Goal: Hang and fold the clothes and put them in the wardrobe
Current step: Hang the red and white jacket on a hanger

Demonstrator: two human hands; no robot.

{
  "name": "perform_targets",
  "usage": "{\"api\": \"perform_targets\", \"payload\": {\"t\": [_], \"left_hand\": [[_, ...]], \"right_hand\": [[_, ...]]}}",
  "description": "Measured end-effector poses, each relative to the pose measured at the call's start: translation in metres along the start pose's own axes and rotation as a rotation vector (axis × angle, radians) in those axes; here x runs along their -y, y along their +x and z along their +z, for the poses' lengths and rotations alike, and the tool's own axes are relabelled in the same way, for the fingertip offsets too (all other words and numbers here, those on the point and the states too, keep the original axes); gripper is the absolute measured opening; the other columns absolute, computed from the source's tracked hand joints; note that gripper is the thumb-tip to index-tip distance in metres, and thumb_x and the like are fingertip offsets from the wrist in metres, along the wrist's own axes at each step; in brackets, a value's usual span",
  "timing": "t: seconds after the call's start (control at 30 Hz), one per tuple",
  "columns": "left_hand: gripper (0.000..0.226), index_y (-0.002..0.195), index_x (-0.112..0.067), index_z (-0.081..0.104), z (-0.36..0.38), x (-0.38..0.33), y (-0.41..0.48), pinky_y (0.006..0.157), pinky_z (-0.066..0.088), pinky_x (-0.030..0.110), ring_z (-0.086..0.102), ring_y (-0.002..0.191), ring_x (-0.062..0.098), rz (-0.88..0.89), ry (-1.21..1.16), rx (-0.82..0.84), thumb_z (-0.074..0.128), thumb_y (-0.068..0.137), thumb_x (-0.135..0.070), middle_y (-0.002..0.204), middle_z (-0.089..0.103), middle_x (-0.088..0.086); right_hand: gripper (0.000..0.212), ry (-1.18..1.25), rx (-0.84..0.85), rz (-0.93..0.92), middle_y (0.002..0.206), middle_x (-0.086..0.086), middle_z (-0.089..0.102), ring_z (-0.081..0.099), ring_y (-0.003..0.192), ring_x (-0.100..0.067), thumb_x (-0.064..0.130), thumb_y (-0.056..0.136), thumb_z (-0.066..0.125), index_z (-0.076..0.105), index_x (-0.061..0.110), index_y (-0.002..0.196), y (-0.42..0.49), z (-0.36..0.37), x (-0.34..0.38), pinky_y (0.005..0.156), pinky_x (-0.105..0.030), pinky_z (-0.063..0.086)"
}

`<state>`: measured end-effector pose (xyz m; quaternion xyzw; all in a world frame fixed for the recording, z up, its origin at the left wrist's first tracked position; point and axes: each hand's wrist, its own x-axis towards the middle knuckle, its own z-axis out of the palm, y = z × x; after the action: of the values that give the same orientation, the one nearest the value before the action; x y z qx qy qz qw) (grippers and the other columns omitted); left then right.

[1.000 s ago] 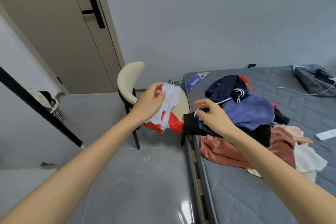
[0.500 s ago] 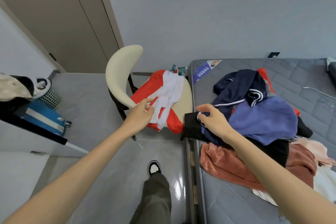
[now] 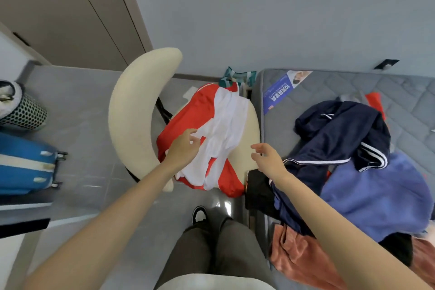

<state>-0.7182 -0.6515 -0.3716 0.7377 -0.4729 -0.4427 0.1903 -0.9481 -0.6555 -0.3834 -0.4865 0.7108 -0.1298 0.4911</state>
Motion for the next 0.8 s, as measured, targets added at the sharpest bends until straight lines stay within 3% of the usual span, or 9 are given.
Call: {"api": "perform_targets", "payload": {"t": [0.1,0.3,0.43,0.57,0.63,0.7,0.8], "left_hand": [[0.040,0.138,-0.017,0.043,0.020,0.012,0.044,0.081,0.037,0.020,0.051,0.107,0.014,-0.059,-0.018,0.029,0.041,0.098,-0.021,0.135,0.052,0.006],[0.044,0.140,-0.013,0.041,0.078,0.046,0.130,0.086,0.036,0.021,0.051,0.114,0.017,-0.123,-0.023,0.048,0.047,0.096,-0.019,0.136,0.050,0.008],[0.055,0.144,-0.015,0.036,0.117,0.061,0.188,0.104,0.036,0.033,0.042,0.129,0.026,-0.118,0.068,0.049,0.053,0.094,-0.027,0.145,0.039,0.010],[0.060,0.144,-0.017,0.034,0.150,0.078,0.231,0.104,0.038,0.043,0.040,0.129,0.032,-0.129,0.187,0.118,0.056,0.091,-0.034,0.142,0.040,0.011],[0.062,0.139,-0.015,0.038,0.163,0.086,0.238,0.097,0.043,0.045,0.047,0.121,0.031,-0.076,0.279,0.111,0.062,0.086,-0.037,0.133,0.048,0.009],[0.060,0.133,-0.014,0.044,0.172,0.092,0.238,0.089,0.047,0.046,0.054,0.110,0.028,-0.023,0.312,0.055,0.068,0.082,-0.035,0.120,0.056,0.007],[0.042,0.120,-0.012,0.056,0.176,0.102,0.235,0.080,0.050,0.042,0.061,0.092,0.025,-0.017,0.204,-0.010,0.069,0.081,-0.021,0.098,0.064,0.004]], "right_hand": [[0.034,0.009,0.014,0.080,0.131,-0.007,0.051,0.052,0.108,-0.021,0.013,0.094,0.050,0.052,0.016,0.128,0.051,0.013,0.000,0.088,-0.033,0.045],[0.042,-0.055,0.060,0.153,0.138,-0.013,0.043,0.048,0.118,-0.023,0.012,0.096,0.049,0.039,0.013,0.137,0.157,0.048,-0.022,0.085,-0.025,0.037],[0.051,-0.027,0.079,0.219,0.139,-0.011,0.040,0.044,0.099,-0.017,0.017,0.097,0.049,0.029,0.016,0.143,0.222,0.069,-0.044,0.078,-0.028,0.037],[0.054,0.061,0.070,0.300,0.132,-0.006,0.047,0.046,0.100,-0.016,0.021,0.098,0.048,0.026,0.012,0.146,0.265,0.091,-0.065,0.077,-0.024,0.037],[0.046,0.110,0.067,0.337,0.113,0.001,0.052,0.047,0.087,-0.011,0.027,0.096,0.053,0.037,0.013,0.137,0.277,0.104,-0.073,0.068,-0.017,0.038],[0.025,0.122,0.035,0.292,0.088,0.009,0.052,0.049,0.073,-0.004,0.031,0.091,0.061,0.053,0.016,0.110,0.281,0.115,-0.077,0.052,-0.011,0.038],[0.017,0.043,0.031,0.211,0.077,0.004,0.060,0.060,0.077,-0.014,0.032,0.084,0.067,0.062,0.016,0.087,0.290,0.125,-0.078,0.058,-0.017,0.041]]}}
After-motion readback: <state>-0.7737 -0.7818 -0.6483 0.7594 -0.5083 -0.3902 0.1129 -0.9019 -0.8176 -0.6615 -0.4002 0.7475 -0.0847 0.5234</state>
